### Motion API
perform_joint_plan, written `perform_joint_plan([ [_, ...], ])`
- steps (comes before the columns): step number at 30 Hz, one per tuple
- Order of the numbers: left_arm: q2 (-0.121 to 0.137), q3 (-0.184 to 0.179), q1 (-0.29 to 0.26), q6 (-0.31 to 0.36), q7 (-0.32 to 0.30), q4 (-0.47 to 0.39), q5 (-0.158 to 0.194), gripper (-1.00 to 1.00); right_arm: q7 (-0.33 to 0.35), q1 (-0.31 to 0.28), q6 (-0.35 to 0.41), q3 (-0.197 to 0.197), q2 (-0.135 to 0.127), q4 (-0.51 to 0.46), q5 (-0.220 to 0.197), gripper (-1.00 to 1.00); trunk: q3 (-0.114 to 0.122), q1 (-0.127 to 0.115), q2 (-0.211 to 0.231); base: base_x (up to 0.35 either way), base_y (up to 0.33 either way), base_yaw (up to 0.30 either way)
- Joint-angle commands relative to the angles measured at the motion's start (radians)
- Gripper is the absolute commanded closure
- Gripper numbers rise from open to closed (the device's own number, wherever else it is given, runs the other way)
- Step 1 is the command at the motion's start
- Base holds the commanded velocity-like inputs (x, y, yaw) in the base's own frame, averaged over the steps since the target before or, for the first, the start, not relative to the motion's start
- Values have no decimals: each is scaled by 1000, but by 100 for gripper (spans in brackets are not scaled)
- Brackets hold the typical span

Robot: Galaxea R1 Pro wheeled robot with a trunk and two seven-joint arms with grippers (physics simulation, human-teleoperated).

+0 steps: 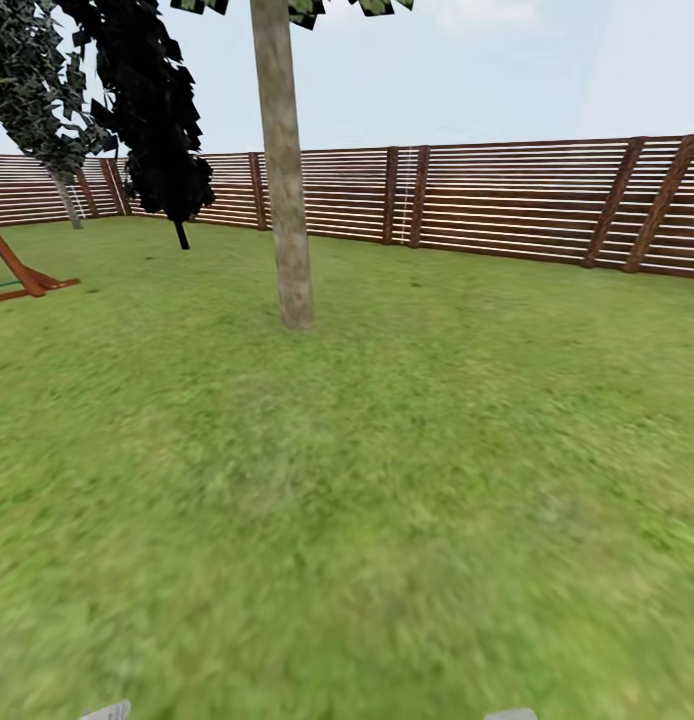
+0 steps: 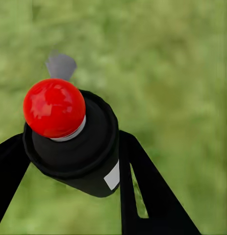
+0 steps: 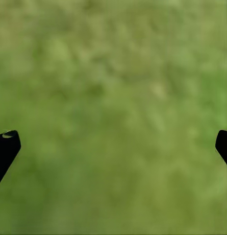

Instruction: In the garden, pick up the pesticide atomizer on the floor and spray pesticide onto both trees until each tree trunk is fully covered.

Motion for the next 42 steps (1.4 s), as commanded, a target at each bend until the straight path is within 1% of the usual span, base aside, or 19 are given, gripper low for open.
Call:
perform_joint_plan([
  [1,0,9,-1,-3,-6,1,-6,100,-8,-1,-2,-4,0,1,11,-100,-1,0,0,338,0,0],
  [42,3,10,-1,-4,-6,-1,-6,100,-8,-1,-2,-4,0,1,11,-100,-1,0,0,338,0,0],
])
